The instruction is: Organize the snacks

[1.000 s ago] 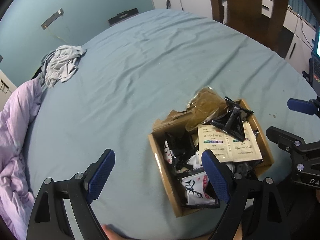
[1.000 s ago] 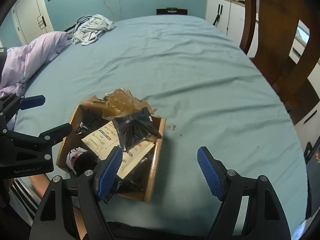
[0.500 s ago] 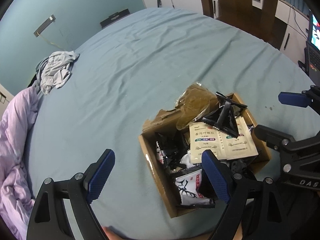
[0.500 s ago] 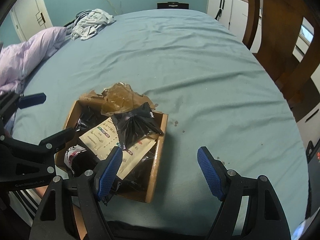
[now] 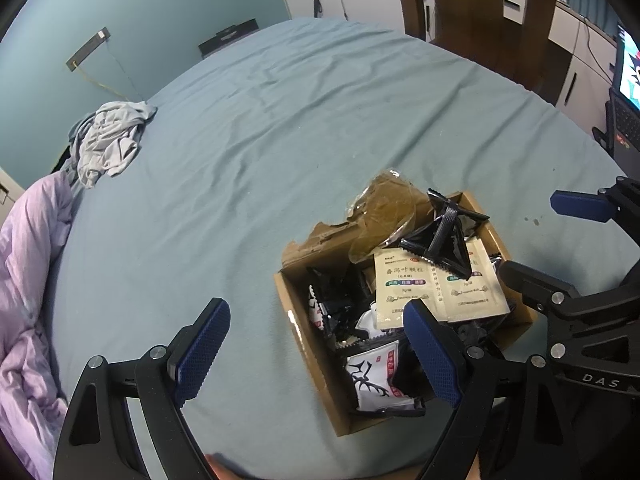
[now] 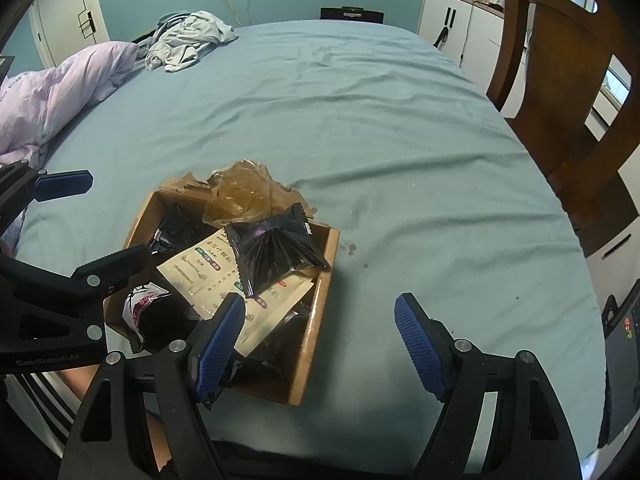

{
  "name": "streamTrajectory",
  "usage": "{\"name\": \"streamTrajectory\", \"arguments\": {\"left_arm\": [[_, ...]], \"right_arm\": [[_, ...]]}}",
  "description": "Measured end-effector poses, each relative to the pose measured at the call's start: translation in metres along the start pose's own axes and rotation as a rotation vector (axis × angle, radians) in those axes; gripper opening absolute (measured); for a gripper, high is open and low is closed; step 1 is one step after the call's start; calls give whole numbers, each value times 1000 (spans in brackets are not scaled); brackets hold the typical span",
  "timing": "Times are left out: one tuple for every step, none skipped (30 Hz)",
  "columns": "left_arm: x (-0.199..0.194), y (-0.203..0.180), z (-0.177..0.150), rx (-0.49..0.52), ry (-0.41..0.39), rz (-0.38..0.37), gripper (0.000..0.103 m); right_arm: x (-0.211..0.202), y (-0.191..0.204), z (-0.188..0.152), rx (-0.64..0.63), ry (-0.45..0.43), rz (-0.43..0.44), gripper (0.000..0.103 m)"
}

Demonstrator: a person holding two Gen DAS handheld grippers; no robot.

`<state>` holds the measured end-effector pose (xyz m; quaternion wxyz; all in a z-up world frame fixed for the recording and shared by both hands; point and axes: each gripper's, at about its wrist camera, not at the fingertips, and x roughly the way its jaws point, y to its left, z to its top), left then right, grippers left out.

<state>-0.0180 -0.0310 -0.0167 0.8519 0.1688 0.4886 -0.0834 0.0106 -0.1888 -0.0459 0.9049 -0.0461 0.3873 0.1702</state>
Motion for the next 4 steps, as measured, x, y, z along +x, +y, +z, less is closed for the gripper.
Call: {"name": "streamTrajectory", "arguments": {"left_arm": [[0, 0, 0, 0, -3, 0, 90], [0, 0, 0, -1, -4, 5, 90], [1, 0, 0, -1, 1, 9, 90], [2, 0, 0, -1, 7, 10, 90]], "right_arm": [[0, 0, 0, -1, 0, -1, 77], [0, 0, 0, -2, 0, -2, 77], [1, 0, 0, -4, 0, -3, 77], [1, 1, 0, -5, 1, -4, 77]]}}
